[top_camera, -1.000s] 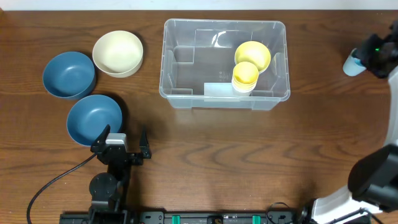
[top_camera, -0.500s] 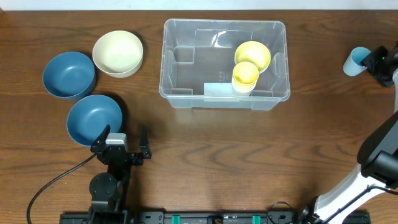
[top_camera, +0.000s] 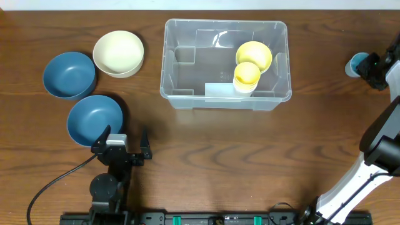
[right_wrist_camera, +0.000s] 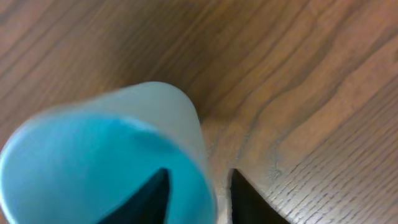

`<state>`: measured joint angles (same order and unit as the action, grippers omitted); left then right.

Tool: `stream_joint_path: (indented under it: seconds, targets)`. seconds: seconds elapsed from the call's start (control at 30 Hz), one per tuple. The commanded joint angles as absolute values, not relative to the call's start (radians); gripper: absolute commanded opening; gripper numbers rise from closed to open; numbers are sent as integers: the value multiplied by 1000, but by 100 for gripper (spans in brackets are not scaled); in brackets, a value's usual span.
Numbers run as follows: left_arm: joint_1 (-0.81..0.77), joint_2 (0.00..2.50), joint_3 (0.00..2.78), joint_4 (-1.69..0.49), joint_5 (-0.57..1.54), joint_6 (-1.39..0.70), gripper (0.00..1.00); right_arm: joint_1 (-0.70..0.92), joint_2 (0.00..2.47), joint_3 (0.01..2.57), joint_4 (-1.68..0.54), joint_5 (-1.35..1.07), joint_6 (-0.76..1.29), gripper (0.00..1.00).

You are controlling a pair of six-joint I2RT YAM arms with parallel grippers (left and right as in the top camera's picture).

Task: Pack container
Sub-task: 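Move the right gripper to the light-blue cup and grasp it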

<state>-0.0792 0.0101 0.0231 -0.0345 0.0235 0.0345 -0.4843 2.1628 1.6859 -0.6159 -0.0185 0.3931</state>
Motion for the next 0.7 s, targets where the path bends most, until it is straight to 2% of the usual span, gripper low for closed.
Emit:
stream_joint_path:
  seconds: [0.0, 0.07, 0.23, 0.43, 0.67]
  targets:
    - [-74, 4, 4, -71, 12, 48, 98, -490, 2160, 1697, -621, -15, 388, 19]
    - [-74, 4, 4, -72, 12, 48, 98, -490, 2160, 1698, -633, -19, 388, 12]
    - [-74, 4, 4, -71, 12, 48, 98, -490, 2158, 1699, -667, -28, 387, 1]
    - [-74, 4, 4, -72, 12, 48, 98, -483, 2091, 1703, -711, -134, 377, 1]
    - [-74, 4, 4, -72, 12, 48, 98, -425, 1879, 1703, -765, -281, 377, 1]
